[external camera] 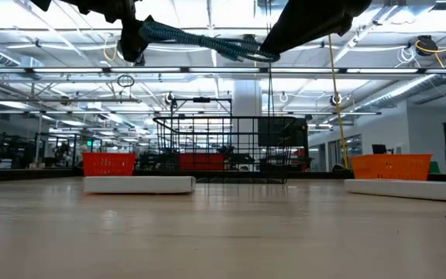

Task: Pick and place items into bin
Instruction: Put the black and blue charger cable into the red bin

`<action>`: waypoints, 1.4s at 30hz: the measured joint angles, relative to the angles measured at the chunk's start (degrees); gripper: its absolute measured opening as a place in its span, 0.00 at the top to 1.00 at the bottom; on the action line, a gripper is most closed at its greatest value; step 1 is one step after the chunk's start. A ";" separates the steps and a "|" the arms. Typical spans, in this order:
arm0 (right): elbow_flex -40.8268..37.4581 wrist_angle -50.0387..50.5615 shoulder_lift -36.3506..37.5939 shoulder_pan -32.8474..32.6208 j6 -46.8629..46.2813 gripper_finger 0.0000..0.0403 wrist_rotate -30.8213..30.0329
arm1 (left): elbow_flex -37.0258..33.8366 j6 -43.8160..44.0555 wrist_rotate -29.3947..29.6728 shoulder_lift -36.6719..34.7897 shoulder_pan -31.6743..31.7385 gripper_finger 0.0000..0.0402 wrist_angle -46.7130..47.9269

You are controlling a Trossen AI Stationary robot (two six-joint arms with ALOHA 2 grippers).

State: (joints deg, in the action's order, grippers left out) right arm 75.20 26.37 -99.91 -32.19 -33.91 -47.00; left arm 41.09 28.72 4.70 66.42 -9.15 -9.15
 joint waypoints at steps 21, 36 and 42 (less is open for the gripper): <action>0.00 -4.22 1.69 7.66 9.94 1.00 -2.72 | -0.01 -1.62 -0.21 -0.01 -0.63 0.39 0.48; 0.00 -6.86 6.42 4.91 12.87 1.00 -4.14 | -0.01 -2.02 -0.21 -0.01 -0.66 0.39 1.12; 0.00 -6.68 6.74 4.72 12.65 1.00 -3.86 | -0.01 -2.00 -0.21 -0.01 -0.66 0.39 1.29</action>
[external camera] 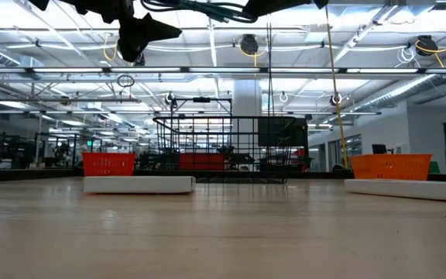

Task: Pick and place items into bin
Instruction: Put the black and blue charger cable into the red bin

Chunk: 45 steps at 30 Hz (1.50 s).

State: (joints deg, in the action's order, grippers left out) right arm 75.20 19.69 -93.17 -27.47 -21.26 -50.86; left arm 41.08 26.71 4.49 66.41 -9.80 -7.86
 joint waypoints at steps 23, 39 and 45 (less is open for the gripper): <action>-3.48 -1.96 -0.07 2.33 -1.80 1.00 2.85 | 0.01 -0.52 0.02 0.02 0.01 0.67 -0.86; -3.48 -3.21 -0.07 1.90 -0.33 0.98 -0.10 | 0.00 -0.03 1.26 0.02 -0.02 0.92 2.08; -3.48 -3.47 -0.07 1.88 0.02 0.91 -0.12 | 0.00 -0.53 2.67 0.02 -0.02 0.96 2.24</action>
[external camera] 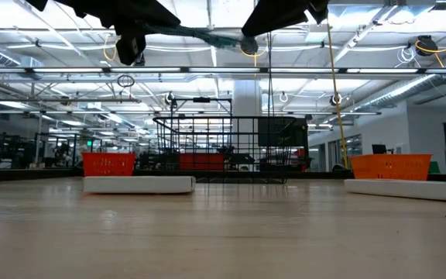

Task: Pick and place items into bin
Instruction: Put the black and blue charger cable into the red bin

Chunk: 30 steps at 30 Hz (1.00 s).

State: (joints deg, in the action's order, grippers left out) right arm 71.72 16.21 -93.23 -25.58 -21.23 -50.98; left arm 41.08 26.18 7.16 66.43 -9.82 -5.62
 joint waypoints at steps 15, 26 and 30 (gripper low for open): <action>0.00 -0.97 0.00 -1.11 2.27 0.72 0.02 | 0.00 1.28 10.76 -0.62 0.04 0.97 1.43; 0.00 -0.41 0.00 -6.56 0.64 0.73 0.20 | -0.02 -1.26 35.43 -2.91 -0.74 0.97 6.28; -0.36 0.55 0.00 -7.89 -1.20 0.74 0.13 | -0.02 1.17 45.78 -2.89 -0.41 0.97 11.08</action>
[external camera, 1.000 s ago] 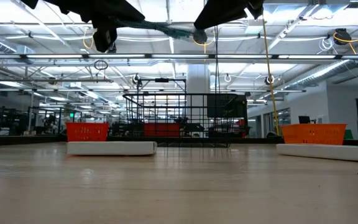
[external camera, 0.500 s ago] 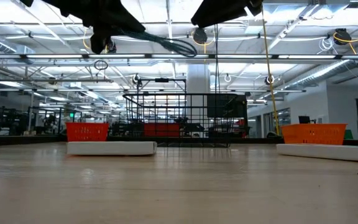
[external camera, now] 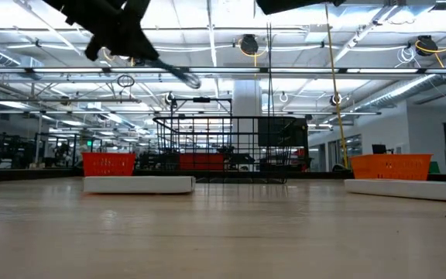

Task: Pick and place items into bin
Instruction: Put the black and blue charger cable into the red bin

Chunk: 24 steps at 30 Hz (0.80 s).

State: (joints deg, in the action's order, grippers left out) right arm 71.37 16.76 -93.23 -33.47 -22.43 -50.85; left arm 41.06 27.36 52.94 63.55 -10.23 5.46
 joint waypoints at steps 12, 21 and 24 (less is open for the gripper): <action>-3.31 0.12 0.00 -0.03 0.69 0.74 -0.02 | 0.00 8.45 10.88 0.00 6.99 0.97 10.05; -3.40 -2.78 0.00 -0.14 1.90 0.74 0.04 | -0.13 23.46 11.40 0.02 13.72 0.97 19.20; -3.40 -3.46 0.00 -0.38 3.01 0.74 0.07 | -0.42 24.90 11.50 0.04 14.60 0.95 19.15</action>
State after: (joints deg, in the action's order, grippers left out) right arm 67.96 13.30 -93.23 -33.85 -19.42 -50.78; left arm 40.64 52.26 64.44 63.59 4.36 24.60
